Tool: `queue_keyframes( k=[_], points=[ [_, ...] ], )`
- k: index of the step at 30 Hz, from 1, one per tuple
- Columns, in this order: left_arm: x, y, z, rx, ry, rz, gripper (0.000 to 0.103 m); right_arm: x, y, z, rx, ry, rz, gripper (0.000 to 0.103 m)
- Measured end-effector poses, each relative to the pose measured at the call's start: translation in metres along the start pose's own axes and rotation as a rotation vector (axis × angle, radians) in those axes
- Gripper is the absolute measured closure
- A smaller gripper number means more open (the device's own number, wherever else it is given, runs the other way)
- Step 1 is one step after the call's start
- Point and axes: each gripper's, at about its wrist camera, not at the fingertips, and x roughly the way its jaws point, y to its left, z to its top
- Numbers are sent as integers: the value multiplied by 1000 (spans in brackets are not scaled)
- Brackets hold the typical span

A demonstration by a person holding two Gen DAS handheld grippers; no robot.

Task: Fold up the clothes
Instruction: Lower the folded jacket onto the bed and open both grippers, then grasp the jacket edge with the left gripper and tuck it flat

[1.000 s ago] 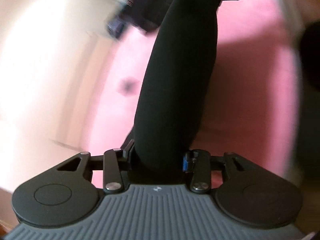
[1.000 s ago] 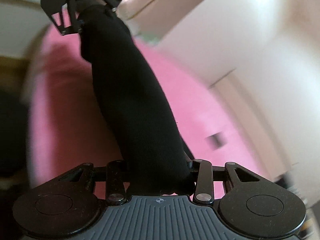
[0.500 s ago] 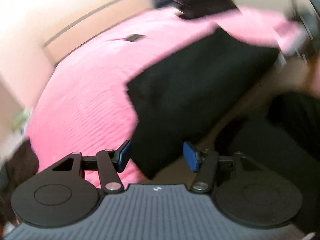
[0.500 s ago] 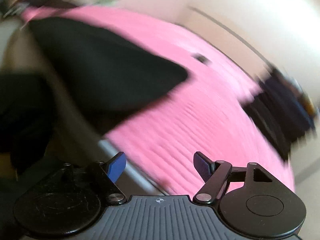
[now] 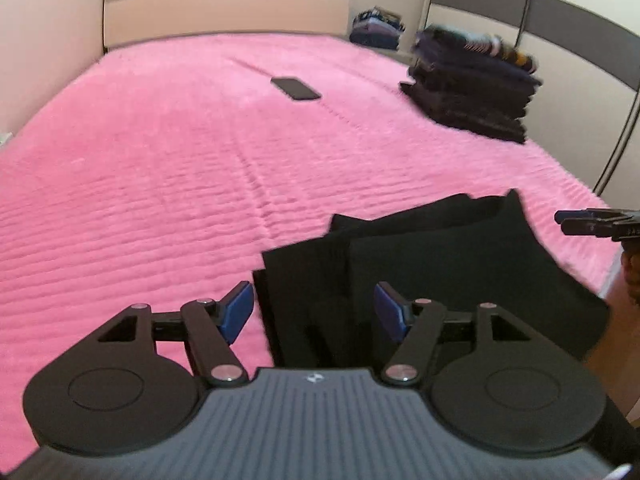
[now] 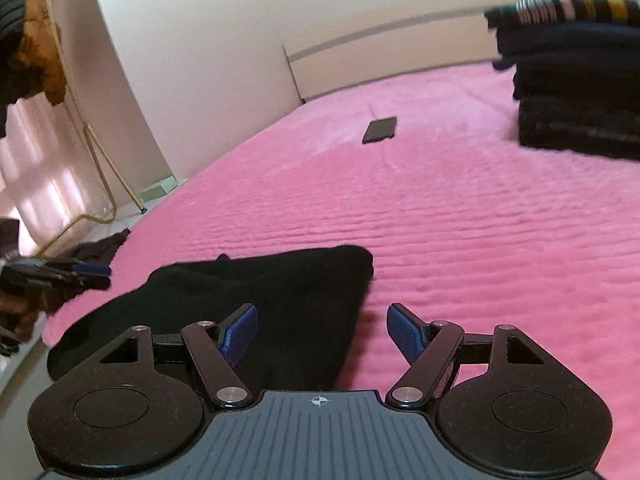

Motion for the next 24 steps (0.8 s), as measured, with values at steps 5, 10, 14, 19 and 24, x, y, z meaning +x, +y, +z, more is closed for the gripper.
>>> queue_keyframes(
  k=[5,10,14,19,24],
  points=[
    [53,18,8,-32,57,-60,48,34,-43,8,124,22,52,29],
    [75,21,7,-20,96,-66,89,48,-51,13,191,53,82,73],
    [49,6,1,52,75,-30,103,28,-24,14,84,47,27,87],
    [13,8,5,34,-48,8,103,10,-9,39,-28,-26,53,90],
    [42,23,13,0,-15,41,103,53,-25,51,-31,22,13,89]
  ],
)
